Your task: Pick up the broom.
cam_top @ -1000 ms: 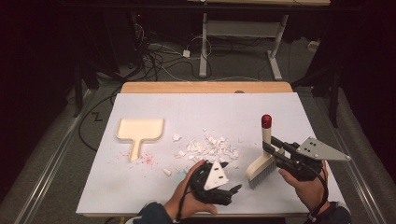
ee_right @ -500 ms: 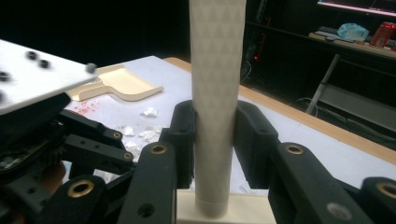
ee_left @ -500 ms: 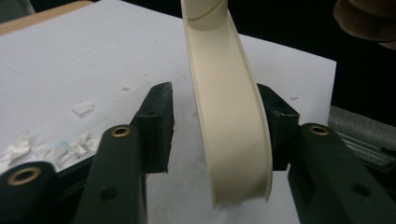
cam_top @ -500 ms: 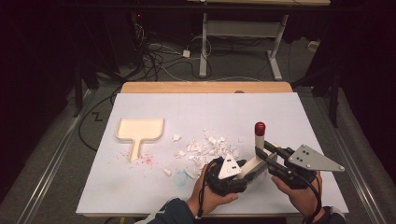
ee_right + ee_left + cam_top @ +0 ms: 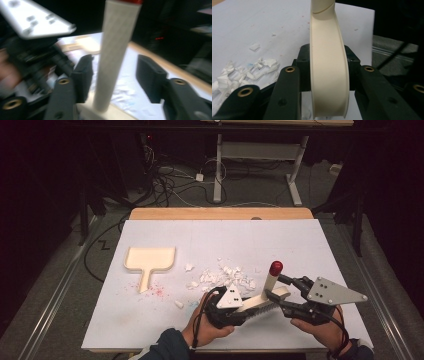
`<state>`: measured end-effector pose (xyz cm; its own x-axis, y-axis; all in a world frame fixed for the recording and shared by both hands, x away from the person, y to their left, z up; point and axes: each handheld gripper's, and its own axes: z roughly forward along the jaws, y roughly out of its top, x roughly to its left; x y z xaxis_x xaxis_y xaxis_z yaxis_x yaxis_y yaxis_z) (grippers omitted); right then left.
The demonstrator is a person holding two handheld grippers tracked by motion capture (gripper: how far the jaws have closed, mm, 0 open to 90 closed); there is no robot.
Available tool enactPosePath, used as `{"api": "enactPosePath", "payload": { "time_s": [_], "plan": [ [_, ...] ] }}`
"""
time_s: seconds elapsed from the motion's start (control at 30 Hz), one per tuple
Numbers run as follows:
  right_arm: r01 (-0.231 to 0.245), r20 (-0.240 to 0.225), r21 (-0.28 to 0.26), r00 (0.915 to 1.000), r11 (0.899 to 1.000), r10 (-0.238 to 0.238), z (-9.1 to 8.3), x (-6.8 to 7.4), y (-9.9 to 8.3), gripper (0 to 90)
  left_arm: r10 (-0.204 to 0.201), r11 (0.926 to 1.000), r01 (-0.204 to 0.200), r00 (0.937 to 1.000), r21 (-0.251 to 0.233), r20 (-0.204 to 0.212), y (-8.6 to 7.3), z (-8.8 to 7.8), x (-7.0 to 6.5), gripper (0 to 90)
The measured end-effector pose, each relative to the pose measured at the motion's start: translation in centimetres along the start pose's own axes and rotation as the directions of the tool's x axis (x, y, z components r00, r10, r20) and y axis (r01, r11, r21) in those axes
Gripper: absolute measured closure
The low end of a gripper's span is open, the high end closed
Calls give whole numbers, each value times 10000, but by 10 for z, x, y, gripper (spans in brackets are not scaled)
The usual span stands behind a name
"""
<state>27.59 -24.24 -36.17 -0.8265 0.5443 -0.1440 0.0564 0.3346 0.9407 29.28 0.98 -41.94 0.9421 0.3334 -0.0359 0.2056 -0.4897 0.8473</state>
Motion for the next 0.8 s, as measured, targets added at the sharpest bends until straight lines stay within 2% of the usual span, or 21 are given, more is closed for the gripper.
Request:
{"api": "enactPosePath", "payload": {
  "time_s": [0.07, 0.1, 0.13, 0.17, 0.2, 0.27, 0.3, 0.33, 0.4, 0.47, 0.5, 0.53, 0.6, 0.63, 0.7, 0.73, 0.77, 0.8],
  "plan": [
    [155, -641, 569, 9979, 9983, -118, 3, -5, -4, 382, 537, 9985, -540, 9973, 47, 500, -5, -14, 4, 650],
    [382, -1006, 899, 9945, 9952, -291, 5, -8, -7, 372, 719, 9972, -729, 9957, 162, 583, -6, -18, 5, 650],
    [566, -1192, 1187, 9920, 9913, -423, 6, -10, -10, 361, 719, 9972, -729, 9957, 162, 583, -6, -18, 5, 650],
    [587, -1447, 1467, 9888, 9874, -373, 9, -11, -12, 334, 908, 9954, -925, 9940, 253, 603, -8, -22, 5, 650],
    [601, -1896, 1738, 9815, 9830, -265, 12, -11, -14, 327, 1108, 9928, -1139, 9909, 376, 759, -11, -30, 5, 650],
    [1001, -2395, 2298, 9699, 9681, -434, 21, -6, -18, 312, 1160, 9919, -1201, 9890, 405, 921, -14, -35, 4, 650],
    [1151, -2681, 2550, 9624, 9601, -442, 25, -1, -19, 315, 1254, 9905, -1309, 9857, 433, 1124, -15, -37, 2, 650],
    [1316, -2885, 2739, 9562, 9527, -492, 30, 3, -21, 327, 1401, 9879, -1473, 9818, 481, 1284, -16, -38, 0, 650],
    [1470, -3232, 3009, 9453, 9423, -442, 40, 10, -25, 359, 1693, 9819, -1789, 9764, 628, 1342, -17, -40, -5, 650],
    [1528, -3776, 3188, 9257, 9354, -225, 47, 16, -28, 471, 1812, 9787, -1933, 9718, 695, 1508, -18, -40, -7, 650],
    [1868, -4096, 3169, 9112, 9299, -435, 51, 21, -29, 512, 1840, 9781, -1960, 9715, 699, 1495, -18, -41, -7, 649],
    [1941, -4114, 3217, 9102, 9267, -478, 52, 26, -29, 549, 1815, 9783, -1940, 9718, 724, 1506, -18, -41, -6, 647],
    [1949, -4257, 3105, 9036, 9304, -473, 53, 25, -28, 601, 1703, 9821, -1799, 9745, 553, 1460, -18, -42, -2, 625],
    [1888, -4326, 3127, 9008, 9309, -374, 53, 25, -28, 650, 1674, 9834, -1750, 9769, 479, 1328, -18, -44, -1, 573],
    [1868, -4192, 3127, 9070, 9313, -412, 51, 25, -27, 659, 1685, 9850, -1713, 9801, 186, 1050, -16, -49, 0, 536],
    [1868, -4192, 3127, 9070, 9313, -412, 51, 25, -27, 659, 1685, 9850, -1713, 9801, 186, 1050, -16, -49, 0, 514],
    [1847, -4091, 2948, 9111, 9375, -509, 47, 21, -23, 671, 1720, 9851, -1720, 9849, -11, 193, -15, -58, 1, 482],
    [1728, -3821, 2934, 9227, 9402, -503, 43, 18, -21, 674, 1678, 9858, -1679, 9858, -100, -114, -15, -64, 2, 441]
  ]
}}
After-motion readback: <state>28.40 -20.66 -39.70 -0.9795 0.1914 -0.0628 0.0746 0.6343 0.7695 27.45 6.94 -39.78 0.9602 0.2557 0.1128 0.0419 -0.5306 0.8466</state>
